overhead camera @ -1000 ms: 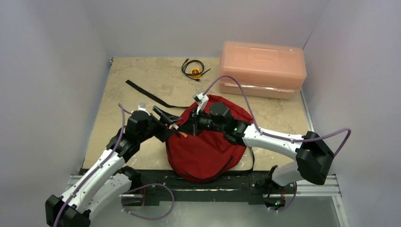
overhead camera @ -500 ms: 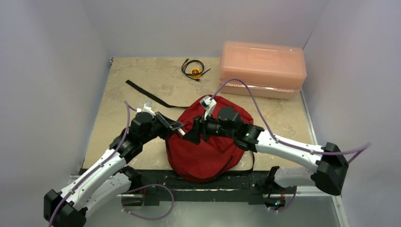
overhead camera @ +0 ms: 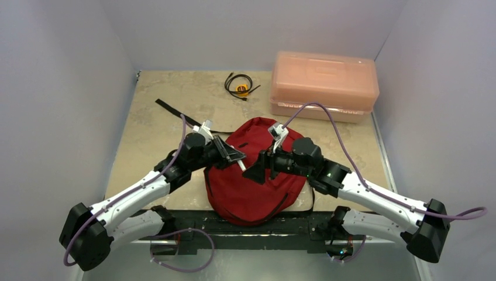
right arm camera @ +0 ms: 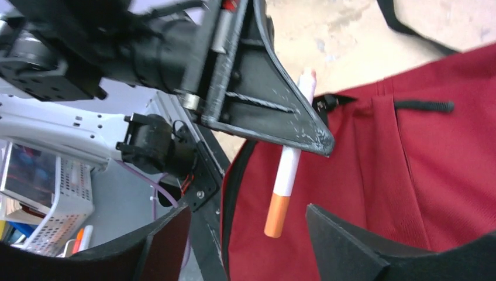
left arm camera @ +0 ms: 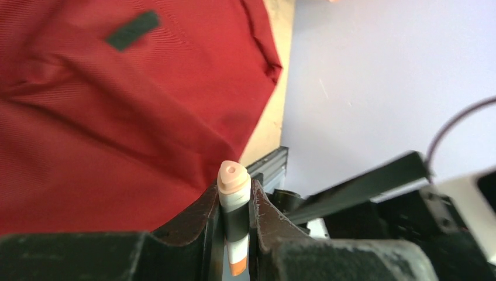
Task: Pack the student bag
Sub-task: Pick up the stationery from the center of the board.
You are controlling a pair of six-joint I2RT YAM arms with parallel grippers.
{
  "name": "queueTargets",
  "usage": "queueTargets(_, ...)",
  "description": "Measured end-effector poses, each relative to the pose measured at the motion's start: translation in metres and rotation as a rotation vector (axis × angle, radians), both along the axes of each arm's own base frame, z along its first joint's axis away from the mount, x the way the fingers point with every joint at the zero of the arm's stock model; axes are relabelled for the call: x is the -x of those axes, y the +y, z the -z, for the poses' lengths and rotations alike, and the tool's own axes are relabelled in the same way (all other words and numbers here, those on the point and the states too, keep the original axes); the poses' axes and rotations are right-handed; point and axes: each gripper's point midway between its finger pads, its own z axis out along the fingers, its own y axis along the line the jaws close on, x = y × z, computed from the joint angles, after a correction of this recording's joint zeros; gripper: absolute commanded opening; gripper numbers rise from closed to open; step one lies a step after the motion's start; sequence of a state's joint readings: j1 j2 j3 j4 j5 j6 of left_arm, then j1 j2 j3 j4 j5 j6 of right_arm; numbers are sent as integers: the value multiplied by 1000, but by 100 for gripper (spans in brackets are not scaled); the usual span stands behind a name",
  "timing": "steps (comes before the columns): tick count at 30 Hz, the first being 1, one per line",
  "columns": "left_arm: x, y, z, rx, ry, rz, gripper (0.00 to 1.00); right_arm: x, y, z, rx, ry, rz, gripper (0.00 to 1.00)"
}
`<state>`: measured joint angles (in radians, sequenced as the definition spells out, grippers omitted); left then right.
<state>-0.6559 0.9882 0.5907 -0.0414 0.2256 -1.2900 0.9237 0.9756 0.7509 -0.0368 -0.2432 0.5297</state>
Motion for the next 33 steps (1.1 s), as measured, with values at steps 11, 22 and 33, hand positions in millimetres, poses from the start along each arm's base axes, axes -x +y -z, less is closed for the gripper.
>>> queueTargets(11,6,-42,-32,117,-83,91,0,7,-14,21,-3,89,56,27)
queueTargets(22,8,-56,-40,132,-109,116,45,1,-33,24,-6,98,163,0)
queueTargets(33,-13,-41,-40,-234,-73,87,85,-15,-109,44,226,127,505,0)
